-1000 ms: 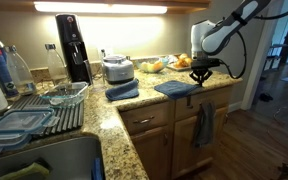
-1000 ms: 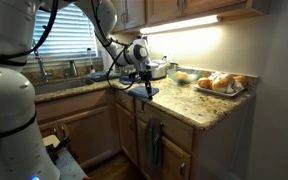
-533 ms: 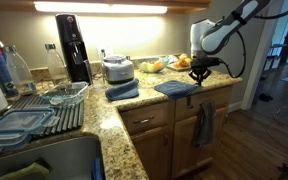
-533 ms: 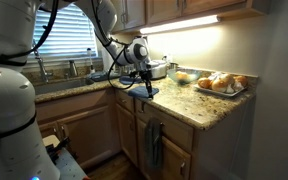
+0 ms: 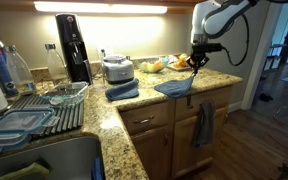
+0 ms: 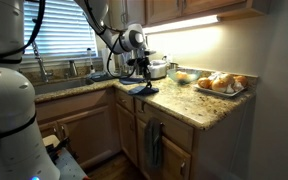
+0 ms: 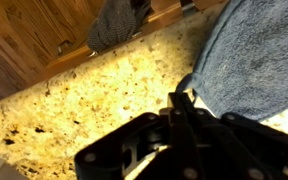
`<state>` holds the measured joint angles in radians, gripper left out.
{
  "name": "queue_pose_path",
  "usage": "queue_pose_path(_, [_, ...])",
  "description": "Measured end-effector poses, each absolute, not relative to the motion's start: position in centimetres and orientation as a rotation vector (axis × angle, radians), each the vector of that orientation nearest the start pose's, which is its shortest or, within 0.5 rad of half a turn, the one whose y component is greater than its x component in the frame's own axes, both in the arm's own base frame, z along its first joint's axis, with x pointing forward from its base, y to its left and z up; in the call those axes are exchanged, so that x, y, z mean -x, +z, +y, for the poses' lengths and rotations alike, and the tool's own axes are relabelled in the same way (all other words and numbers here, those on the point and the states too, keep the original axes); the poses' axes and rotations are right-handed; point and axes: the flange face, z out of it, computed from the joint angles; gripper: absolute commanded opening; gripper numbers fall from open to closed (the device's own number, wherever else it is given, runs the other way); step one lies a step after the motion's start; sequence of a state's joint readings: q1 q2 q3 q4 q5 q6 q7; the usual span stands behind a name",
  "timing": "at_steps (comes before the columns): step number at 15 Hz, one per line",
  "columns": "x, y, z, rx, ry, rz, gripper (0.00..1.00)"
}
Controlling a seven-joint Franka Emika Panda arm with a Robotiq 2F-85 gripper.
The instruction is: Hang the the towel on the hook
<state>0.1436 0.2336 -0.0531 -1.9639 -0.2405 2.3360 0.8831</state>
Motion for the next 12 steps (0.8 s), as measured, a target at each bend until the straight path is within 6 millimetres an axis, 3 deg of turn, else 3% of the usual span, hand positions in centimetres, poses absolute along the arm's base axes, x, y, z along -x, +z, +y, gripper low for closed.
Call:
queue_pose_path(4, [-59.7, 42.4, 5.7, 3.116, -0.419, 0.920, 0.05])
queue_pose_path(6, [-59.1, 44.0, 5.7, 3.149, -0.447, 0.900, 0.02])
queue_pose_path(7, [-58.9, 44.2, 5.7, 3.160, -0.440, 0.897, 0.02])
queue_pose_path(8, [-58.8, 43.9, 5.7, 3.170, -0.419, 0.888, 0.27])
queue_pose_path(9, [-58.6, 43.3, 5.8, 3.174, -0.386, 0.879, 0.27])
queue_pose_path(12, [-58.4, 40.3, 6.0, 3.119, -0.228, 0.907, 0.45])
